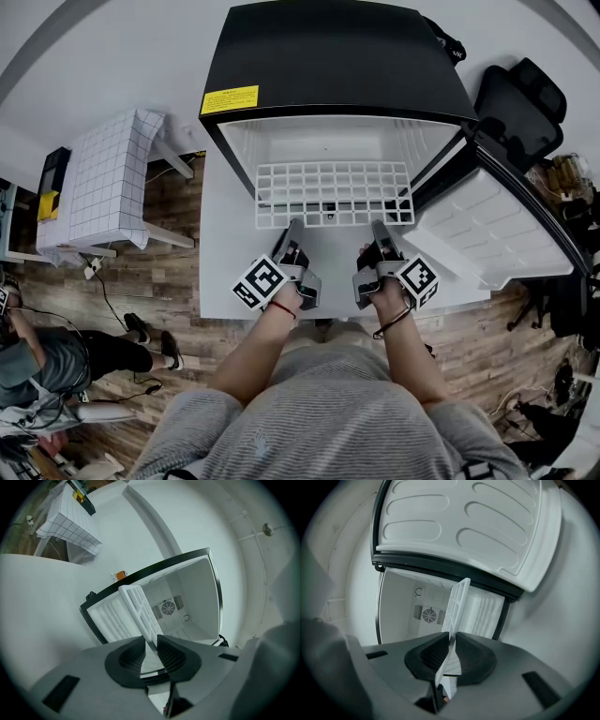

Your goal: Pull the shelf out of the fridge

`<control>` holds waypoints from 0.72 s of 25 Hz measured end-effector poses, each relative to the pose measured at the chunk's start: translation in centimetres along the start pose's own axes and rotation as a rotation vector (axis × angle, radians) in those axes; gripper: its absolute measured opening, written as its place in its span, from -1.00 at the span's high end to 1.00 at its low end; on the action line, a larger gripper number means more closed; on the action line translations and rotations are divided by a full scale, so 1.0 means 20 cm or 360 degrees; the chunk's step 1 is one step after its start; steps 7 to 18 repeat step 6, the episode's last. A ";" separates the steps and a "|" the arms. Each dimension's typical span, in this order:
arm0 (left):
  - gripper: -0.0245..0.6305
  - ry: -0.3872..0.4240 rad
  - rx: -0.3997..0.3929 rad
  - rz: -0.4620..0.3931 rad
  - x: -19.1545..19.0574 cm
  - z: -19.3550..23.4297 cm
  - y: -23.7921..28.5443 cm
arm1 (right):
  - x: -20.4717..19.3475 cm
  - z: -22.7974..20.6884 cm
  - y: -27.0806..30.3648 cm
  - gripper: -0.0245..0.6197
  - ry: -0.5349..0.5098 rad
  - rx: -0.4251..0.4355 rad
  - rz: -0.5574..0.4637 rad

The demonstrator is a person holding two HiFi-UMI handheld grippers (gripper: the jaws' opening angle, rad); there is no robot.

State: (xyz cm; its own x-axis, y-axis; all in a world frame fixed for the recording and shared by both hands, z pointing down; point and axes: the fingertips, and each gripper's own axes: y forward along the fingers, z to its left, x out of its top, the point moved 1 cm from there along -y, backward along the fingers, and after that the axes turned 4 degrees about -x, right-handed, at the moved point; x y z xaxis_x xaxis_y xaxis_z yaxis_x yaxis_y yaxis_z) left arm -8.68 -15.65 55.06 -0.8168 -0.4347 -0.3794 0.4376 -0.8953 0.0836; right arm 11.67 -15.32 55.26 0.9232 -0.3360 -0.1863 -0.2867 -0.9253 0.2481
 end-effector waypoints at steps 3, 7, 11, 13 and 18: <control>0.68 0.0001 0.0003 0.0000 0.00 0.00 0.00 | 0.00 -0.01 0.00 0.77 -0.0014 -0.0010 0.0005; 0.68 0.0000 0.0005 0.0001 0.00 0.00 0.00 | 0.01 -0.02 0.00 0.77 -0.0019 -0.0017 0.0007; 0.68 0.0000 0.0005 0.0001 0.00 0.00 0.00 | 0.01 -0.02 0.00 0.77 -0.0019 -0.0017 0.0007; 0.68 0.0000 0.0005 0.0001 0.00 0.00 0.00 | 0.01 -0.02 0.00 0.77 -0.0019 -0.0017 0.0007; 0.68 0.0000 0.0005 0.0001 0.00 0.00 0.00 | 0.01 -0.02 0.00 0.77 -0.0019 -0.0017 0.0007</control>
